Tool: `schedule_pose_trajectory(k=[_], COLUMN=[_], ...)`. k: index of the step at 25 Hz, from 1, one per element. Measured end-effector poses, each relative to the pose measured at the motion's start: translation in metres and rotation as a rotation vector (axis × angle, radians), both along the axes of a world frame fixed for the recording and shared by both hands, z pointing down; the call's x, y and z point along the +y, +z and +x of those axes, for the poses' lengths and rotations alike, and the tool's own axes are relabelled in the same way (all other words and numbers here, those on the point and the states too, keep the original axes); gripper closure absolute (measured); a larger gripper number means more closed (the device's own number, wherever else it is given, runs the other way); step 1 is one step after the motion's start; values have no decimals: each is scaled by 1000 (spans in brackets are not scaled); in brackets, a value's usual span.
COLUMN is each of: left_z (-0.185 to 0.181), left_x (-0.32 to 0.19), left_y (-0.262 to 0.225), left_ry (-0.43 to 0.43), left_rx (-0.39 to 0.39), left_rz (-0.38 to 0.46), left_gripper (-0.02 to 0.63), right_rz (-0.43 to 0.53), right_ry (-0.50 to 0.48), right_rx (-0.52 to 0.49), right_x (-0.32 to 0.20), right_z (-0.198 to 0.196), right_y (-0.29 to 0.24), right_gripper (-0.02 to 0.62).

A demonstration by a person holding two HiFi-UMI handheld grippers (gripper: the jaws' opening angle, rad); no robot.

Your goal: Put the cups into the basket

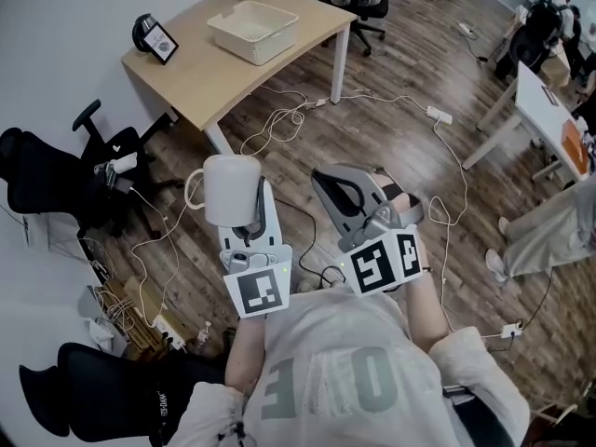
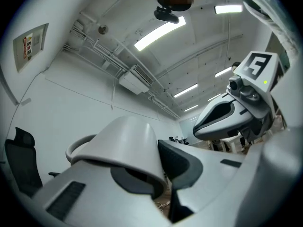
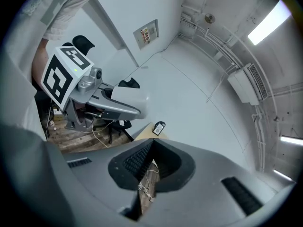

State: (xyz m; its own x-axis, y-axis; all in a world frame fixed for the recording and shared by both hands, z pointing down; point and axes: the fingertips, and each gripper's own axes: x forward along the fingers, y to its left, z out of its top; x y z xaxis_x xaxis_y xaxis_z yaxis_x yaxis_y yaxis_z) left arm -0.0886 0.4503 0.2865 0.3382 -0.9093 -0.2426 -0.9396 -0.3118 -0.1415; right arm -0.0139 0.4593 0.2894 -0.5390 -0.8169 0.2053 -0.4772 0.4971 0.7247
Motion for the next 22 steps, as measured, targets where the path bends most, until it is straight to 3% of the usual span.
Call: schedule_pose_trajectory(k=[2, 6, 12, 16, 22], left_z=[-8, -21, -30, -29, -29], left_x=[-1, -9, -14, -20, -44], left_y=[0, -2, 0, 0, 7], left_ry=[11, 26, 51, 63, 35], left_rx=[10, -40, -13, -63, -38], left_rz=[1, 41, 38, 41, 21], left_gripper=[557, 557, 557, 557, 557], right_rz=[6, 18, -21, -20, -45], right_ry=[19, 72, 104, 105, 71], right_rx=[5, 34, 35, 49, 58], right_x=[-1, -8, -8, -17, -42], right_z=[-3, -9, -14, -17, -20], right_y=[1, 8, 14, 11, 22], right_gripper=[597, 597, 597, 597, 597])
